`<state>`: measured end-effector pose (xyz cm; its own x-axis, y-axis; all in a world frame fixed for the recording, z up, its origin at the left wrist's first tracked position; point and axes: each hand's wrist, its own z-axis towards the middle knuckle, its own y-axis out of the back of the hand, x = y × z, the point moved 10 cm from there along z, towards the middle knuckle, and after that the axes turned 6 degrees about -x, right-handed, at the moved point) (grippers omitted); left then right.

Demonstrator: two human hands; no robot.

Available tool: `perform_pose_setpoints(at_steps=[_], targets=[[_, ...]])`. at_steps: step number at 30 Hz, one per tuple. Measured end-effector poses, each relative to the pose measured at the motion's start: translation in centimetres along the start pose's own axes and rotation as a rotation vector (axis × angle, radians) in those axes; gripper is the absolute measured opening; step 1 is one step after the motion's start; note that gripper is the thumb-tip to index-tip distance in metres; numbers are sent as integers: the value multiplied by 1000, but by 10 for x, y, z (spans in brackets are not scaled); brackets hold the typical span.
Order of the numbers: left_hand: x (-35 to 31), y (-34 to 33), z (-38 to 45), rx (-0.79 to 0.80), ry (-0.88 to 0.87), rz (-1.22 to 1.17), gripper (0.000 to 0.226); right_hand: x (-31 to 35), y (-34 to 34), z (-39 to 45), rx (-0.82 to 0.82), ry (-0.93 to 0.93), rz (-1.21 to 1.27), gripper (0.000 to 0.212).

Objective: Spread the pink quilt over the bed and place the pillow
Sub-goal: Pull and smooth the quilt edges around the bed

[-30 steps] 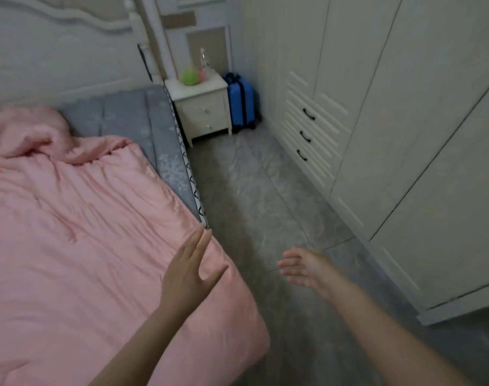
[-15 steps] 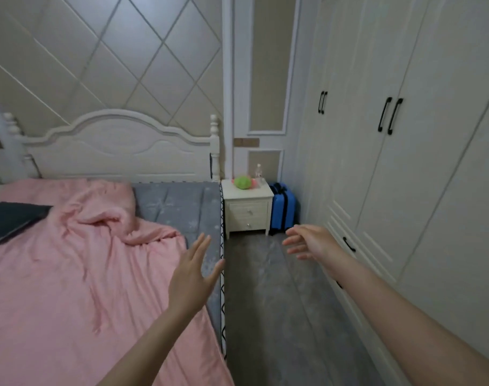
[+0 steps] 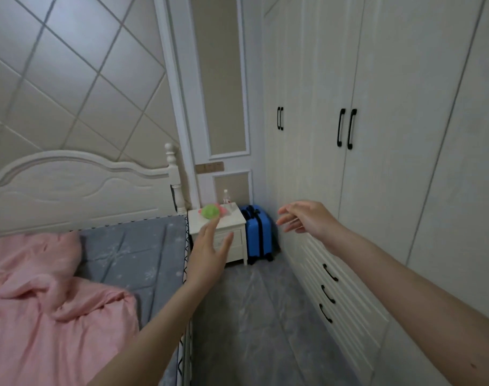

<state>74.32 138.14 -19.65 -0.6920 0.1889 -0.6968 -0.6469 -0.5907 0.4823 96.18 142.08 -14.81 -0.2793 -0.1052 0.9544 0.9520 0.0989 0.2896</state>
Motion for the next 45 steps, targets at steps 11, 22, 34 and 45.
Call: perform_pose_setpoints(at_steps=[11, 22, 34, 45], targets=[[43, -71, 167, -279, 221, -157, 48, -23, 75, 261, 69, -78, -17, 22], [230, 57, 215, -555, 373, 151, 41, 55, -193, 410, 496, 202, -77, 16], [411, 137, 384, -688, 470, 209, 35, 100, -439, 580, 617, 511, -378, 26], [604, 226, 363, -737, 794, 570, 47, 82, -716, 680, 859, 560, -409, 21]])
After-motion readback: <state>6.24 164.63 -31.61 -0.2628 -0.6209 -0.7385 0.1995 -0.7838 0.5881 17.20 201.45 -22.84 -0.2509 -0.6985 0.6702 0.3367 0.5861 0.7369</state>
